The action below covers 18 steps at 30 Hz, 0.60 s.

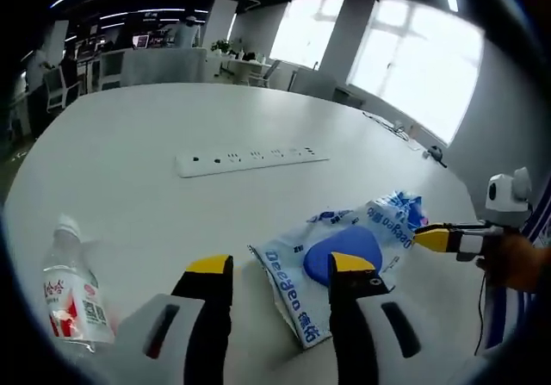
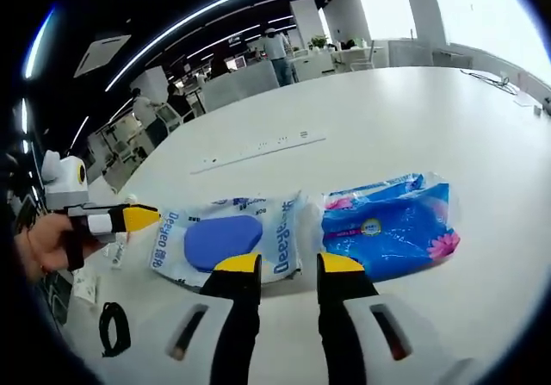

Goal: Arrange the tabletop items into an orderly group along one side of the table until the central work area is clear of visible clutter.

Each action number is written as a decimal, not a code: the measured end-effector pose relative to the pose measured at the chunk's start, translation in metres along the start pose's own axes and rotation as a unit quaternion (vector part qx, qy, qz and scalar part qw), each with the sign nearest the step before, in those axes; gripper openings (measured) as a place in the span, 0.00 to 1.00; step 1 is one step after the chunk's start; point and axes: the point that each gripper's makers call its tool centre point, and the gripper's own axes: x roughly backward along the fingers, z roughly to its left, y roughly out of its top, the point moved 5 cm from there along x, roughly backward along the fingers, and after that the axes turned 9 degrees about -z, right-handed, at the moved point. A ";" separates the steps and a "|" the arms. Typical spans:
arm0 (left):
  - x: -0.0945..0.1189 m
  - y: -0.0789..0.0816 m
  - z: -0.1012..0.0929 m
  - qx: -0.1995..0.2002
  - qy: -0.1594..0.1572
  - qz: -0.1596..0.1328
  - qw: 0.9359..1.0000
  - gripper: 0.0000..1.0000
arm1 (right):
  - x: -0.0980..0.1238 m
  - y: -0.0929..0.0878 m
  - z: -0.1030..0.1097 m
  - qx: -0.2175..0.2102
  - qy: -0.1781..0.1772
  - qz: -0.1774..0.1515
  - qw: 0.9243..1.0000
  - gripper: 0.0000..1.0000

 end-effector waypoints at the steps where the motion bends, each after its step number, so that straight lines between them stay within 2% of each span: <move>1: 0.000 0.001 0.001 -0.001 0.001 -0.001 1.000 0.45 | 0.001 0.001 0.000 -0.001 0.000 -0.002 1.000 0.26; 11: 0.010 0.009 0.000 -0.007 0.005 -0.004 1.000 0.56 | 0.005 0.010 0.003 0.006 0.004 -0.007 1.000 0.32; 18: 0.018 0.016 0.003 -0.011 0.011 -0.005 1.000 0.68 | 0.010 0.015 0.005 0.012 0.013 -0.008 1.000 0.40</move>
